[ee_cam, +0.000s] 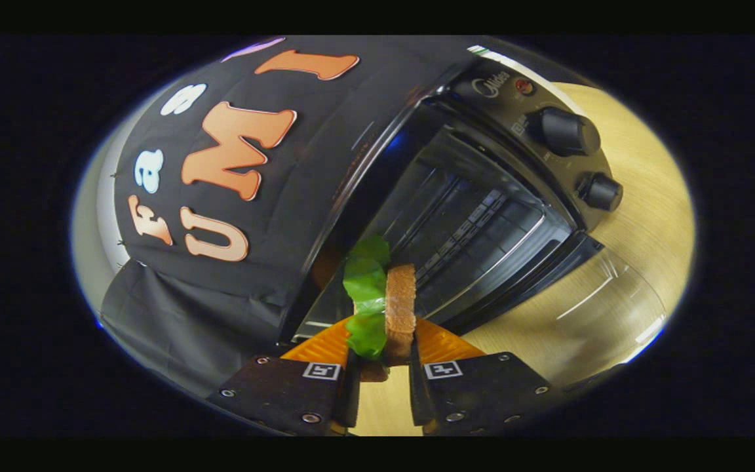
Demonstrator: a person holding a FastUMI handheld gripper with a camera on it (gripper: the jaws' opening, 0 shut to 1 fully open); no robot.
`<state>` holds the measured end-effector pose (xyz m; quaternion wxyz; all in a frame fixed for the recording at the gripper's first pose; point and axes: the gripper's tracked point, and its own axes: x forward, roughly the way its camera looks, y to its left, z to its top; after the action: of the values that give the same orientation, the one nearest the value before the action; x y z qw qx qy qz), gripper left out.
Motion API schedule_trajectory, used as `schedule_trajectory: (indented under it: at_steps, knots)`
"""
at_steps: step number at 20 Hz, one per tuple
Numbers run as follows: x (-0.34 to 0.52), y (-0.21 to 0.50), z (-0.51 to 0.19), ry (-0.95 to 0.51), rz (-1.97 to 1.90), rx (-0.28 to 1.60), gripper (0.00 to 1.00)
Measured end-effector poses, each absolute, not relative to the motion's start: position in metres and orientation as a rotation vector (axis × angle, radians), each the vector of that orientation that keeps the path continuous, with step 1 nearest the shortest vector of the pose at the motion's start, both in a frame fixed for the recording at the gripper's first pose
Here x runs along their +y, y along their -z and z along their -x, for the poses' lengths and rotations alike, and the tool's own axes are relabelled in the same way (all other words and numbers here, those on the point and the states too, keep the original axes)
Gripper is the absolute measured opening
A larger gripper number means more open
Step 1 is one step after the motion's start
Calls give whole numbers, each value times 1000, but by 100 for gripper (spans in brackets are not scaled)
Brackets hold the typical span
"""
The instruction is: Open the toaster oven, put the food inside, and close the toaster oven door.
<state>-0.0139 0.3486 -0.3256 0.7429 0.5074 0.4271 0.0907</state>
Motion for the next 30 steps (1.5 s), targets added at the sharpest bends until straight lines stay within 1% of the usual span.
schedule_trajectory:
  at_steps: [11,20,22,23,26,28,29,30]
  knots:
    - [326,348,-12,-53,-1044,845,32]
    - [322,352,-24,-36,-898,797,36]
    - [320,359,-27,-11,-875,799,37]
    - [318,360,-30,-3,-880,797,39]
    - [316,363,-32,3,-835,799,42]
    - [313,363,-29,5,-794,813,47]
    - [309,361,-28,5,-762,813,53]
    - [306,359,-25,3,-724,813,56]
